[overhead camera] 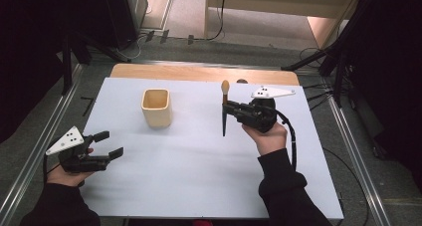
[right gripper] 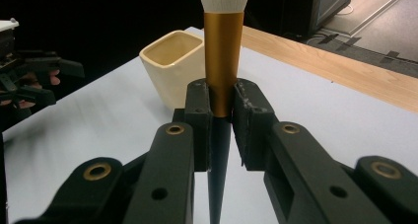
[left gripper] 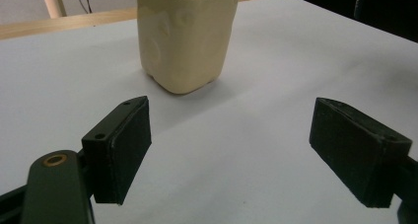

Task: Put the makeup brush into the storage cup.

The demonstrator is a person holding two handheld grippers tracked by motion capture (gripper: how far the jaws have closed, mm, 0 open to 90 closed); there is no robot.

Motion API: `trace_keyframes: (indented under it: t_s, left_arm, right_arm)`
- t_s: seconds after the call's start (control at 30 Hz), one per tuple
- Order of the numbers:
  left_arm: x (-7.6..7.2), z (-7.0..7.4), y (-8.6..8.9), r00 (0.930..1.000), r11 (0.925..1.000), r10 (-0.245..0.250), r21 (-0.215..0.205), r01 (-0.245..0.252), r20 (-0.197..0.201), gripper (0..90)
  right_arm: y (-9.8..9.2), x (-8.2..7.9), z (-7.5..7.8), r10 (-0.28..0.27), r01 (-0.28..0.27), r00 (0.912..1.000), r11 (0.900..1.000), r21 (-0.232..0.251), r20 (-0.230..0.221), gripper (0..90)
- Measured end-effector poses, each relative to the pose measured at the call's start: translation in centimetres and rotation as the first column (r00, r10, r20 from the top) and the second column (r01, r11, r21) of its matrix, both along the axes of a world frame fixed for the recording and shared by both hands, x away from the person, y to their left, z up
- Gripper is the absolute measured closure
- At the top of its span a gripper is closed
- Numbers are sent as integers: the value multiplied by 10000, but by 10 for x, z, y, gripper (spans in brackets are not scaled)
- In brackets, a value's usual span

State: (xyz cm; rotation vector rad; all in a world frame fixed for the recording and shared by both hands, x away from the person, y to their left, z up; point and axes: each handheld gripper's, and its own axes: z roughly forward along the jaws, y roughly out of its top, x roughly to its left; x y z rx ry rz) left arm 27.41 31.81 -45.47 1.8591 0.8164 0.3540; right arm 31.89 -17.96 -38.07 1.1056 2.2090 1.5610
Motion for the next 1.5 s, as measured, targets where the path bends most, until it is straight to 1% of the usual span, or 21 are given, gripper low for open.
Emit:
trace_keyframes:
  t_s: [0.7,0.97,1.07,1.3,1.5]
  left_arm:
    - [0,0,0,10000,10000,-11,-1,11,-4,168]
    - [0,0,0,10000,10000,-7,7,7,-21,168]
    - [0,0,0,10000,10000,-11,-23,11,-20,168]
    - [0,0,1,10000,10000,-2,-38,2,-6,168]
    - [1,0,1,10000,10000,-9,-37,9,-13,168]
  right_arm:
    - [22,11,5,224,-224,9997,9997,28,63,789]
    - [28,17,9,263,-264,9996,9995,146,77,789]
    - [30,20,10,287,-288,9995,9996,84,95,789]
    - [39,25,12,362,-363,9993,9992,147,86,790]
    - [47,30,14,409,-410,9991,9991,102,68,790]
